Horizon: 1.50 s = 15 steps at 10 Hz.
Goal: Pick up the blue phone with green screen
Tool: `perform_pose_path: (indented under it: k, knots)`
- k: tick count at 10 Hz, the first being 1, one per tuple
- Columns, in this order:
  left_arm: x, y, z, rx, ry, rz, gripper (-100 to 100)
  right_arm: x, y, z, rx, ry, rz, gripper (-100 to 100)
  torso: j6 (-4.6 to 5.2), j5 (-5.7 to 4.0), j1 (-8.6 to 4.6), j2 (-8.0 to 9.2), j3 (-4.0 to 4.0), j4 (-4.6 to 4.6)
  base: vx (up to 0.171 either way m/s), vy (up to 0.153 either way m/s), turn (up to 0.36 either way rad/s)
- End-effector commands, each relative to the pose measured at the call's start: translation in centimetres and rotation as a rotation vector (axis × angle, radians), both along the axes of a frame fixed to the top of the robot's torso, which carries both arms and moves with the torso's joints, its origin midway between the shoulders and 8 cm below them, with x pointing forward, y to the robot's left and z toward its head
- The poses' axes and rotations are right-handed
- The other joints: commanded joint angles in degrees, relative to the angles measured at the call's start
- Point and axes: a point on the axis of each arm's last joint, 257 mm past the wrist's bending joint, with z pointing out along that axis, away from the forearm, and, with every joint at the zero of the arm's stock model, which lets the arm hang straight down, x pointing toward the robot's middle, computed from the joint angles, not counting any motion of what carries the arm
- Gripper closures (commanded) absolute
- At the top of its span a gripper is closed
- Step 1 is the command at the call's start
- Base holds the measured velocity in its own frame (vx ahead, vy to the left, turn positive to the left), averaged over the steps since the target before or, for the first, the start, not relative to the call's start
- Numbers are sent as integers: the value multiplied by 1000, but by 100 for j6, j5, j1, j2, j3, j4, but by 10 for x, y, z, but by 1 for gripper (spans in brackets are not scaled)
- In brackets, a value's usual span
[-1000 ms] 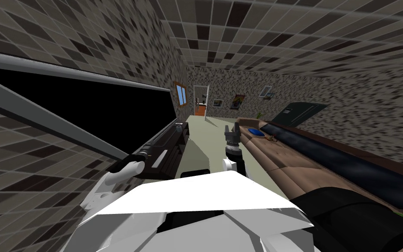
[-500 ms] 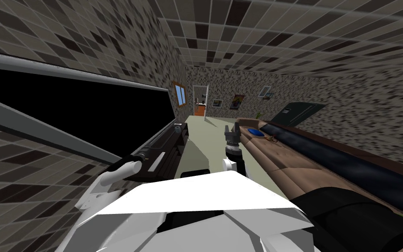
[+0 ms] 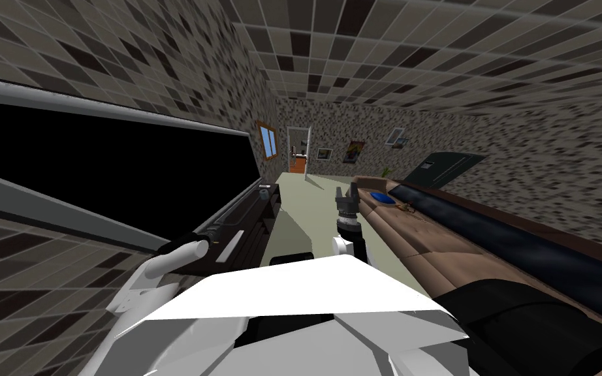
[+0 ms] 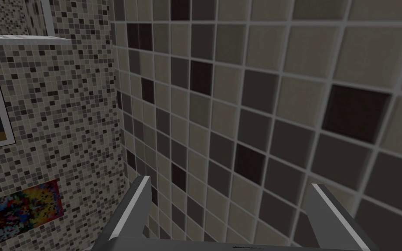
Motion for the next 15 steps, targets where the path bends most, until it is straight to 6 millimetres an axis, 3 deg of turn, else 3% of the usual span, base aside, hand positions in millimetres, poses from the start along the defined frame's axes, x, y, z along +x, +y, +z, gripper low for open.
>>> perform_pose_path:
  k: [1, 8, 15]
  knots:
    - [-13, 11, -11, -21, 51, 24, -100, 0, 0, 0, 0, 0, 0, 0, 0, 0, 0, 0, 0, 0, 62, 4, -16]
    - [-47, 21, -41, -89, 200, 72, -100, 0, 0, 0, 0, 0, 0, 0, 1, 2, 6, -14, -8, -3, 57, 5, -4]
    - [-105, 37, -73, -197, 401, 165, -100, 0, 0, 0, 0, 0, 0, 0, 0, 3, 13, -10, -6, -2, 69, 27, 1]
